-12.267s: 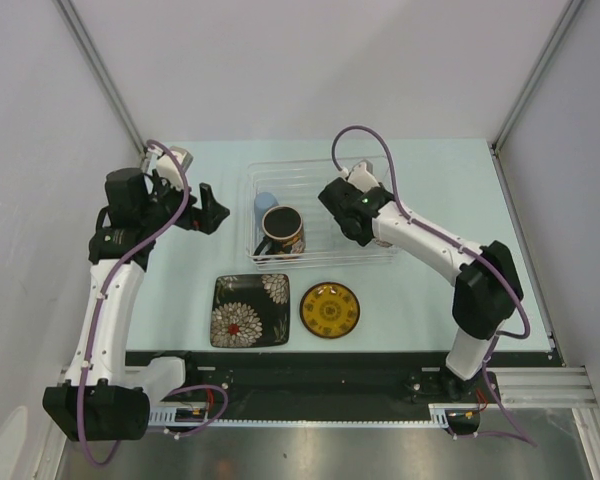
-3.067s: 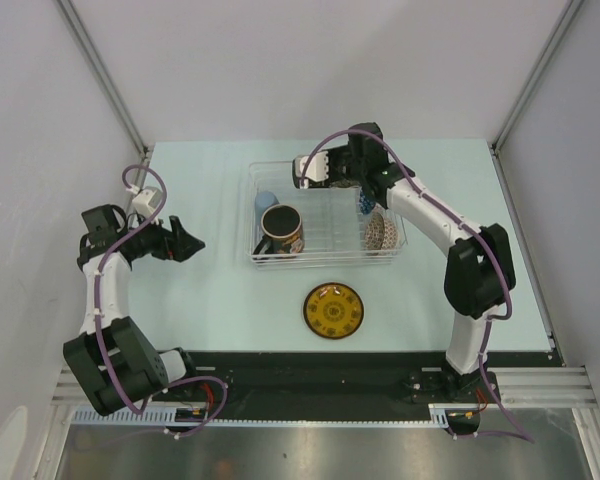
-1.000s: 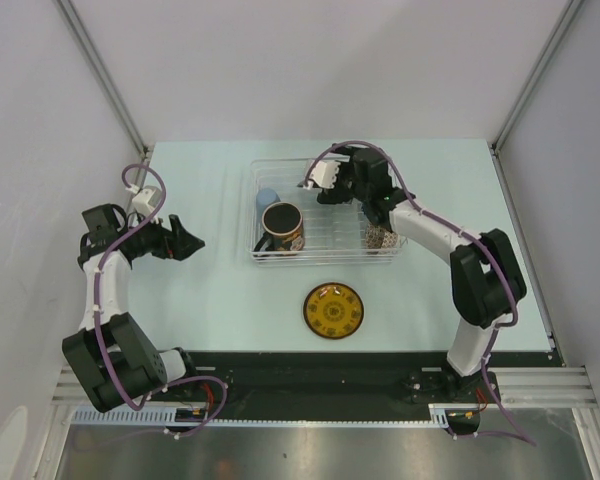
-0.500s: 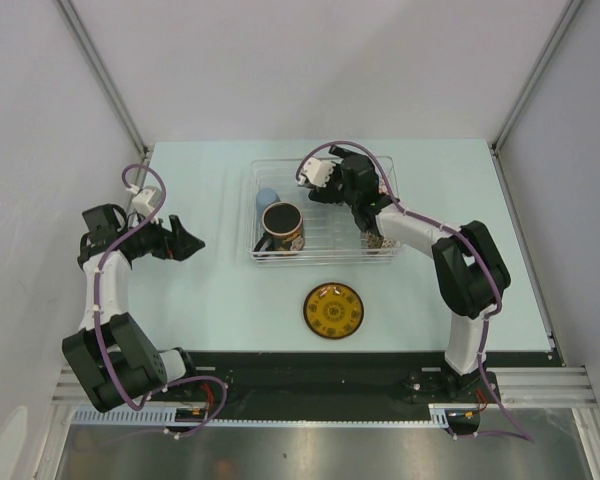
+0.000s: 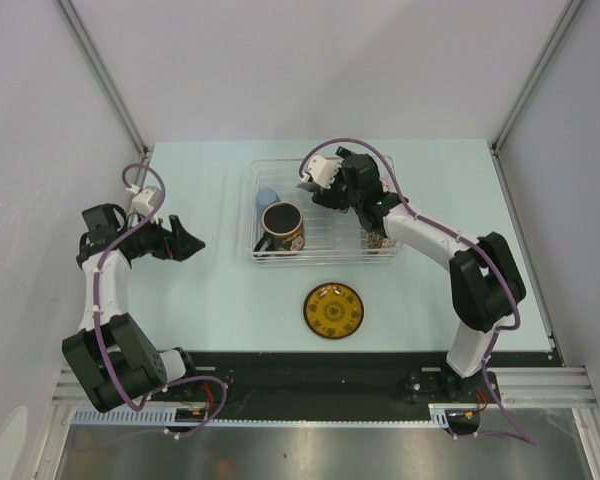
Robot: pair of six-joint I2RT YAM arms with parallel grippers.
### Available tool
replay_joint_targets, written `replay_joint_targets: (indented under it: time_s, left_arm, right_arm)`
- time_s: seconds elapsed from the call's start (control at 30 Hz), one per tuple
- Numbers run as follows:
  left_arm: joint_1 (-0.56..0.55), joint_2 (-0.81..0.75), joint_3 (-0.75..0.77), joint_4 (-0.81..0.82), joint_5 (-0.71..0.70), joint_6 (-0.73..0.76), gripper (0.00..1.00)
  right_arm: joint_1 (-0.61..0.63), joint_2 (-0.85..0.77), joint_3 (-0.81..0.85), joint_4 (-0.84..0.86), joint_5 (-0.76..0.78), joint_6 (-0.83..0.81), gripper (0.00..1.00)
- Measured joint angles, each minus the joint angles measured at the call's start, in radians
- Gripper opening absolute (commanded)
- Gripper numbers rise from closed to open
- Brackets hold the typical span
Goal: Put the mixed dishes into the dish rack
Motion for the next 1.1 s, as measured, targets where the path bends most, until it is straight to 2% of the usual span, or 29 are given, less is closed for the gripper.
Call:
replay_joint_targets:
  time_s: [0.37, 0.6, 0.7, 0.77, 0.87, 1.0, 1.1]
  left_arm:
    - [0.000, -0.025, 0.058, -0.035, 0.027, 0.001, 0.97]
    - [0.000, -0.027, 0.167, -0.097, 0.040, 0.029, 0.97]
    - [-0.017, -0.029, 0.212, -0.172, 0.034, 0.107, 0.97]
    - [-0.065, -0.033, 0.228, -0.237, 0.006, 0.187, 0.97]
    - [-0.197, -0.062, 0.224, -0.310, -0.063, 0.292, 0.98]
    - [-0.422, -0.140, 0.173, -0.314, -0.175, 0.369, 0.99]
    - [-0.599, -0.188, 0.106, -0.285, -0.259, 0.380, 0.99]
  right_arm:
    - [0.017, -0.210, -0.033, -0.188, 0.032, 0.143, 1.00]
    - [0.023, -0.507, -0.041, -0.384, -0.016, 0.511, 1.00]
    - [-0.048, -0.591, -0.042, -0.497, -0.149, 0.711, 1.00]
    - [-0.105, -0.639, -0.125, -0.508, -0.262, 0.852, 1.00]
    - [-0.117, -0.724, -0.356, -0.531, -0.355, 1.044, 1.00]
    - [-0.109, -0.859, -0.648, -0.587, -0.411, 1.284, 1.00]
    - [-0.109, -0.924, -0.744, -0.585, -0.418, 1.453, 0.95]
